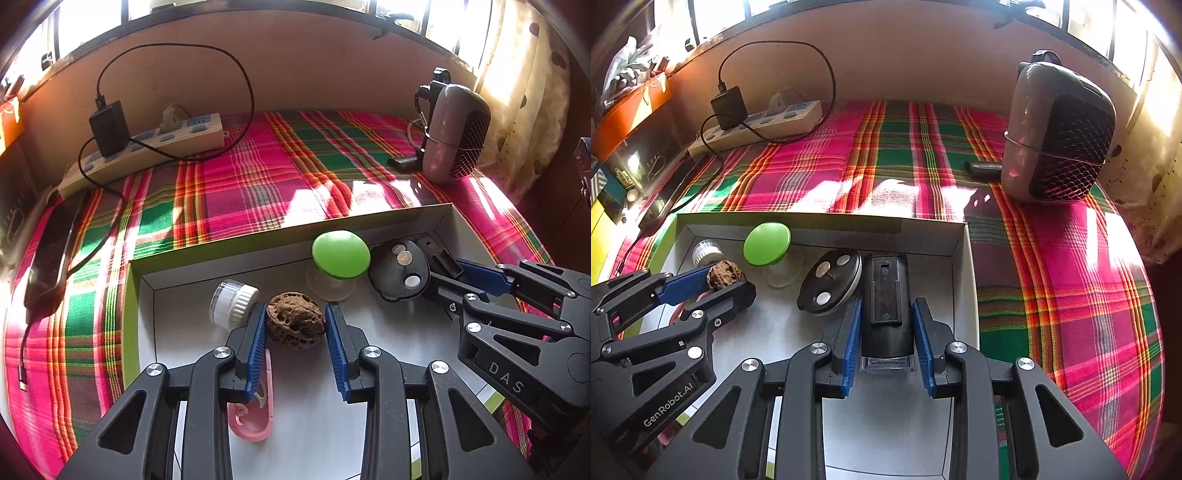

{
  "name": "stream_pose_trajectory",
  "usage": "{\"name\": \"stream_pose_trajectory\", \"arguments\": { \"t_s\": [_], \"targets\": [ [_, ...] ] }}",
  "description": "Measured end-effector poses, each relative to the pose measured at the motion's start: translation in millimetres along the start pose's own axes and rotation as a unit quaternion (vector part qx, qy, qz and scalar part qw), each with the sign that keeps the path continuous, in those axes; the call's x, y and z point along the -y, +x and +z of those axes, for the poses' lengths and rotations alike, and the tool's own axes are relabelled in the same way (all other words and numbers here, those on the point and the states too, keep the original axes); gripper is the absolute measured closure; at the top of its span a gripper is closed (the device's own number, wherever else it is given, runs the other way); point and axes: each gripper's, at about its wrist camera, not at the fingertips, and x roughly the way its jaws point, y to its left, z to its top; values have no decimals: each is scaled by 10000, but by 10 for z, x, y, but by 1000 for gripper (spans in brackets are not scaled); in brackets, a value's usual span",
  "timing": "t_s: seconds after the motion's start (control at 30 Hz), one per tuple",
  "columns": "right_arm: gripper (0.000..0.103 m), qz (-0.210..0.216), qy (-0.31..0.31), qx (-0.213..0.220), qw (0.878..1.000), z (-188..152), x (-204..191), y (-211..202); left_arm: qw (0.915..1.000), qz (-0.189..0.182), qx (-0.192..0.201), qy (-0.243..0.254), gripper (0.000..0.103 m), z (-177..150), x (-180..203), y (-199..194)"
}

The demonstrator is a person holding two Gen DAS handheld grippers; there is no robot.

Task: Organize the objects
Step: 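Lower and open left tool on walnut while right tool releases flashlight in box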

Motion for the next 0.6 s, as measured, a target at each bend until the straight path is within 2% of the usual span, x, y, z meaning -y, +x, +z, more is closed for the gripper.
{"name": "stream_pose_trajectory", "arguments": {
  "t_s": [0.6],
  "targets": [
    [74,-139,-22,30,9999,-3,-17,5,10000,32,-32,18,73,14,18,21]
  ]
}}
